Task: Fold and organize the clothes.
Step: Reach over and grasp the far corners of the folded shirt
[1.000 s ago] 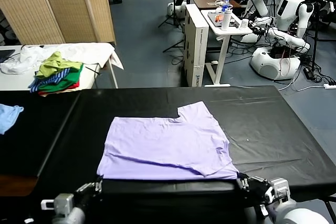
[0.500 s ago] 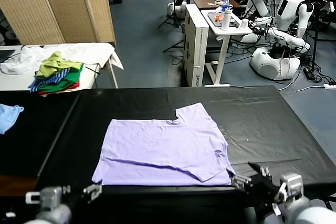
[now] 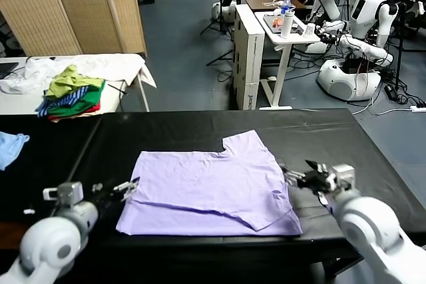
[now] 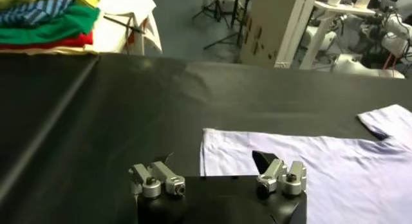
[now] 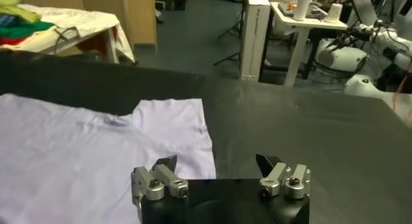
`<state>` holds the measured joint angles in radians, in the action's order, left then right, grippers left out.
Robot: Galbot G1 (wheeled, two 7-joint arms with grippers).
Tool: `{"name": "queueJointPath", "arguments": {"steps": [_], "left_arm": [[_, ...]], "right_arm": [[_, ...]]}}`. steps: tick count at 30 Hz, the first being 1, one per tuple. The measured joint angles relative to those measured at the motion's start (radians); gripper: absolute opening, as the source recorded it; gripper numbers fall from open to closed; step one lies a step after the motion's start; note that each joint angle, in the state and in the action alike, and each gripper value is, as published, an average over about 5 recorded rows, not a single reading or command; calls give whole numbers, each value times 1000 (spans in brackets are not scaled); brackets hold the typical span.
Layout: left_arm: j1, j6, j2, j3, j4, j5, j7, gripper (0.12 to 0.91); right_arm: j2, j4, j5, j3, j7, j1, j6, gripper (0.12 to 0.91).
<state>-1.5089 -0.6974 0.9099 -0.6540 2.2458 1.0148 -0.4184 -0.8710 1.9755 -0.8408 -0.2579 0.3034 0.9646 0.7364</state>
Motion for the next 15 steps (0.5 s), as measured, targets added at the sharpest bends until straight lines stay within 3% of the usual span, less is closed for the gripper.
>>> {"name": "queueJointPath", "arguments": {"steps": [8,15], "left_arm": [[222,4,-49,98,-166,17,24,907],[404,3,-74,213,-350,28,73,907]], "right_arm": [[-62,-200,-9,140,-13,-193,0,907],[-129,-337,-1,194,-19,-294,0,907]]}}
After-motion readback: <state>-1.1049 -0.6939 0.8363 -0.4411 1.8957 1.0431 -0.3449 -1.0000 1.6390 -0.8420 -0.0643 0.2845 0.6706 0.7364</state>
